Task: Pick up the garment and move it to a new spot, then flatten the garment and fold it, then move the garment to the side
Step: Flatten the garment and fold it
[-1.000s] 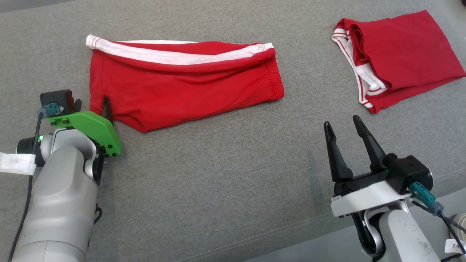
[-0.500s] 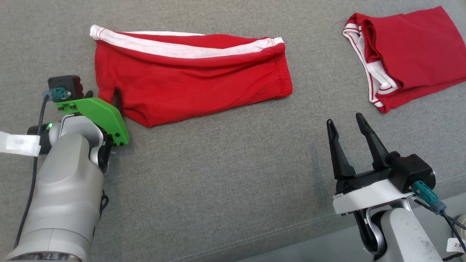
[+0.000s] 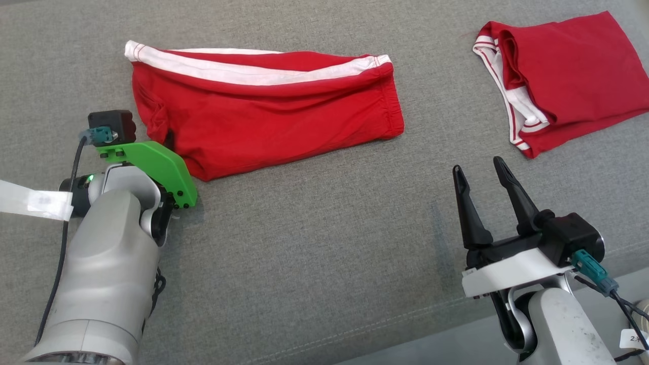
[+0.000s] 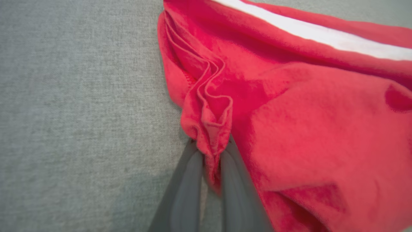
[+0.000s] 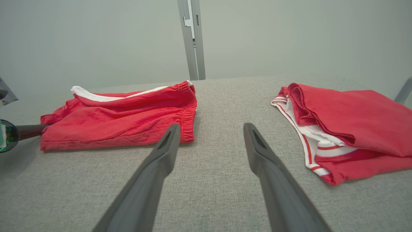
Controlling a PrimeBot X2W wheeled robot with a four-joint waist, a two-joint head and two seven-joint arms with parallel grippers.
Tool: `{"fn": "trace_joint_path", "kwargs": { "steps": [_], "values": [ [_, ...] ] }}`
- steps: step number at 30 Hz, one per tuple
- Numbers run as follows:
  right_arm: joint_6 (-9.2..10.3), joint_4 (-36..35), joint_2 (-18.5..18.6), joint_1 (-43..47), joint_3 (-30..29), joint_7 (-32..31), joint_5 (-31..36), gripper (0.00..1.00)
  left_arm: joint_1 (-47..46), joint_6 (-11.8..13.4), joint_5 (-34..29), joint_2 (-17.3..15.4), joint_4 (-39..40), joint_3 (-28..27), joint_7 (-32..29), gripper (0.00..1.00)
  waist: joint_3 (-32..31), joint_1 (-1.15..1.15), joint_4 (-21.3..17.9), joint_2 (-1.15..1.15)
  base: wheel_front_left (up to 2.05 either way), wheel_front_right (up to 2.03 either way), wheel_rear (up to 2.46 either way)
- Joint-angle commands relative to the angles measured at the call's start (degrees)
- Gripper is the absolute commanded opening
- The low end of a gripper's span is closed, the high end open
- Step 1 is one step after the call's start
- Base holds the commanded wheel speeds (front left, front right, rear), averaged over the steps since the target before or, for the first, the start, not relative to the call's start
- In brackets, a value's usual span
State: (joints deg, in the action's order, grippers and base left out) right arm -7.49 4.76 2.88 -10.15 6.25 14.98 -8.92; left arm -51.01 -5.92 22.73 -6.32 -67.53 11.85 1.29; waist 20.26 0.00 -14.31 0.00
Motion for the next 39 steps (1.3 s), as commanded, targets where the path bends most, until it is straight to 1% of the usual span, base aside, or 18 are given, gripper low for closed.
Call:
{"fn": "trace_joint_path", "kwargs": {
  "steps": [1,6,11,18,25,29,30,31,36,39],
  "values": [
    [0.01,0.2,0.1,-0.3,-0.2,0.2,0.3,1.00,2.8,0.6,0.5,0.0,-1.6,0.1,-0.5,0.00,-0.2,0.00,0.2,0.00,0.00,0.00,0.00],
    [0.01,0.5,0.1,0.6,-0.6,0.2,0.5,1.00,4.2,1.3,2.1,0.3,-1.8,-1.3,1.8,0.00,-1.8,0.00,1.2,0.00,0.00,0.00,0.00],
    [0.01,0.8,0.1,1.6,-0.8,0.2,0.8,1.00,6.8,0.8,3.7,1.1,-1.5,-1.9,4.2,0.00,-4.2,0.00,2.7,0.00,0.00,0.00,0.00],
    [0.01,1.0,0.1,3.0,-0.8,-0.6,1.1,1.00,10.8,0.4,5.8,2.4,-0.4,-2.4,6.5,0.00,-7.6,0.00,3.5,0.00,0.00,0.00,0.00],
    [0.01,0.6,0.1,4.8,-1.4,-1.2,1.2,1.00,15.2,1.9,7.4,3.0,1.2,-2.1,7.7,0.00,-10.2,0.00,3.4,0.00,0.00,0.00,0.00],
    [0.01,0.4,0.1,5.5,-1.8,-1.4,1.2,1.00,16.5,2.2,8.0,3.1,2.5,-2.0,8.2,0.00,-10.9,0.00,3.5,0.00,0.00,0.00,0.00],
    [0.01,0.3,0.1,5.6,-2.0,-1.5,1.3,1.00,16.9,2.2,7.5,3.2,3.3,-1.5,8.7,0.79,-11.0,0.00,3.5,0.00,0.00,0.00,0.00],
    [0.01,0.3,0.1,5.7,-2.1,-1.6,1.3,1.00,17.3,2.3,7.5,3.2,4.1,-1.4,9.5,1.00,-11.2,0.00,3.6,0.00,0.00,0.00,0.00],
    [0.01,0.0,0.1,6.4,-1.9,-2.3,1.1,1.00,19.3,3.1,6.7,3.1,8.4,-0.5,12.3,1.00,-12.4,0.00,4.3,0.00,0.00,0.00,0.00],
    [0.01,0.0,0.1,6.3,-2.4,-3.1,0.7,1.00,21.4,3.8,5.0,2.4,13.6,-0.2,13.6,1.00,-13.2,0.00,5.3,0.00,0.00,0.00,0.00]
  ]
}}
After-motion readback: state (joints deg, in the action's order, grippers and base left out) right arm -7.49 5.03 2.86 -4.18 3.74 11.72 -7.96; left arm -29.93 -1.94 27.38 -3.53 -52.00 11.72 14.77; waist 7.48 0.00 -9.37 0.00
